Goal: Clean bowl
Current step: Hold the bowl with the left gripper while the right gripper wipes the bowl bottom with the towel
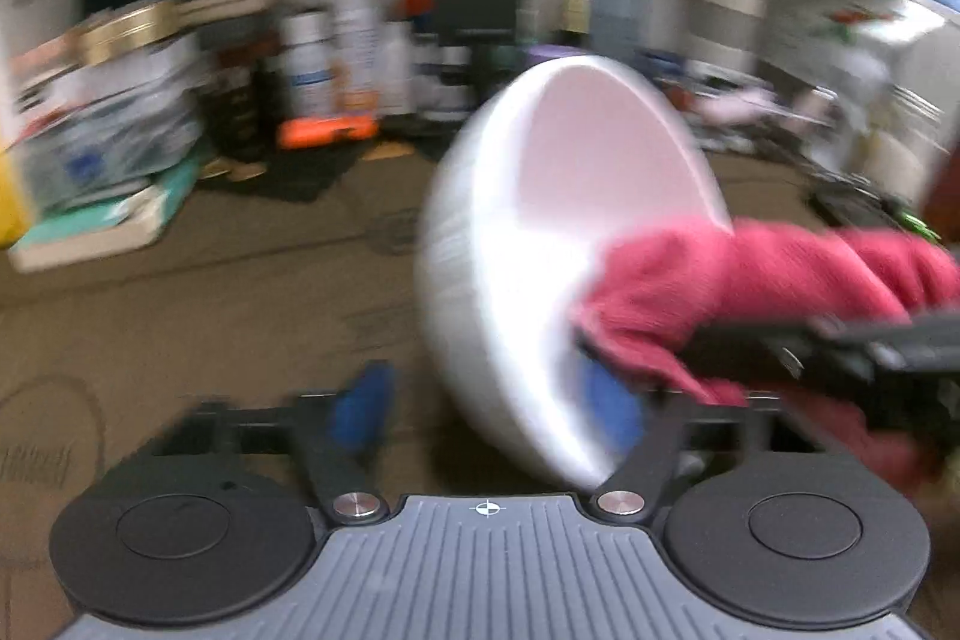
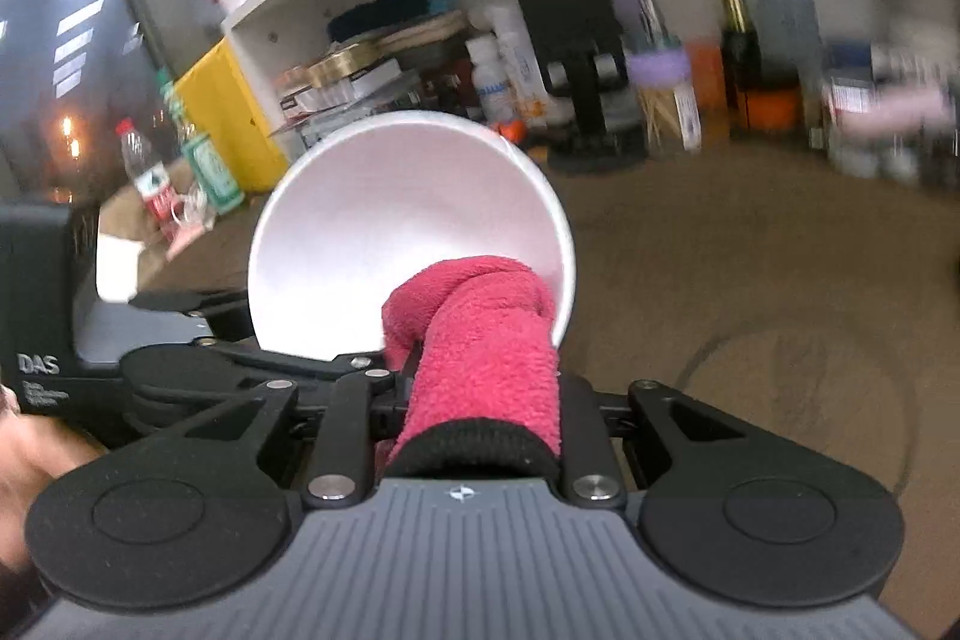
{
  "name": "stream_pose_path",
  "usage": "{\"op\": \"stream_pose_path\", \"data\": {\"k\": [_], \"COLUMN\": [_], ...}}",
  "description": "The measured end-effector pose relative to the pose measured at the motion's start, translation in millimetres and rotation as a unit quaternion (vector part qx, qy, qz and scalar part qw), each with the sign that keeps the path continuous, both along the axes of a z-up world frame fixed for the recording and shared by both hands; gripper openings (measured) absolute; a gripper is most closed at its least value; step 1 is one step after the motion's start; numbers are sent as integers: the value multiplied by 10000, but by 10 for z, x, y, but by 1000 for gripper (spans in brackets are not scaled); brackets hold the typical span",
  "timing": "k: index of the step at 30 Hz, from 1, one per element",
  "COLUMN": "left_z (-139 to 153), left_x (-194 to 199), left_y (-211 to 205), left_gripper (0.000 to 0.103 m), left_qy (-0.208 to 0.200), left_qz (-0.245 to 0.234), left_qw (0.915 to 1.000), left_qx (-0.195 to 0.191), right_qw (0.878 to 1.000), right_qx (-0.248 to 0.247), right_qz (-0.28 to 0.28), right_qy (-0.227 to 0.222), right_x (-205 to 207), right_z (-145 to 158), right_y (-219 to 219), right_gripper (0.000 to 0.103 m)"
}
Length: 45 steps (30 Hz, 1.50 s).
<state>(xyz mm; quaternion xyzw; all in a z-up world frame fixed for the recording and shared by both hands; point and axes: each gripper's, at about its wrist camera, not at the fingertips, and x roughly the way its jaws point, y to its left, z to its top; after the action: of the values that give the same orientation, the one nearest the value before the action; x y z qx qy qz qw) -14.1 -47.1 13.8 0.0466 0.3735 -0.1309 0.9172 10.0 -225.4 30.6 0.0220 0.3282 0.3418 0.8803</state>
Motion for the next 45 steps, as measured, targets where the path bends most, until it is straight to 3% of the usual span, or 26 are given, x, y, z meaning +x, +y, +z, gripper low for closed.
{"op": "stream_pose_path", "data": {"k": [3,10,15,17,21,25,26,27,29,34,36,38,42,43,45], "left_z": [33,34,38,46,64,88,91,95,110,36,-33,-72,-121,-117,-93], "left_x": [-32,-36,-50,-54,-85,-63,-43,-33,-33,-5,5,17,121,130,126], "left_y": [-53,-30,50,94,153,187,187,183,171,79,41,52,174,168,113], "left_gripper": [42,42,42,42,44,46,50,52,70,86,90,102,103,96,70], "left_qy": [-20,116,172,199,192,108,81,50,-18,-241,-312,-376,-301,-309,-336], "left_qz": [-326,-493,-533,-549,-652,-526,-462,-392,-239,544,876,1130,1481,1402,945], "left_qw": [9989,9979,9978,9976,9967,9966,9964,9966,9979,9970,9951,9927,9880,9891,9944], "left_qx": [343,397,353,361,451,619,708,724,601,496,324,168,-333,-331,-321], "right_qw": [9983,9877,9706,9584,9568,9826,9877,9919,9975,9948,9919,9896,9889,9887,9897], "right_qx": [-525,-1235,-1104,-936,-494,-310,-297,-293,28,917,1123,1238,1253,1258,1205], "right_qz": [136,466,1630,2348,2671,1610,1339,1070,645,43,-148,-314,-360,-378,-417], "right_qy": [-193,-836,-1385,-1323,-1038,-869,-754,-624,-272,448,580,656,708,718,646], "right_x": [107,139,-30,-137,-182,-138,-95,-45,39,139,125,66,43,48,51], "right_z": [65,237,340,389,449,344,263,170,-40,-299,-345,-367,-355,-343,-305], "right_y": [149,605,738,711,520,246,199,154,43,-174,-207,-209,-158,-162,-164], "right_gripper": [23,24,24,26,25,24,18,21,19,19,19,19,21,22,20]}}
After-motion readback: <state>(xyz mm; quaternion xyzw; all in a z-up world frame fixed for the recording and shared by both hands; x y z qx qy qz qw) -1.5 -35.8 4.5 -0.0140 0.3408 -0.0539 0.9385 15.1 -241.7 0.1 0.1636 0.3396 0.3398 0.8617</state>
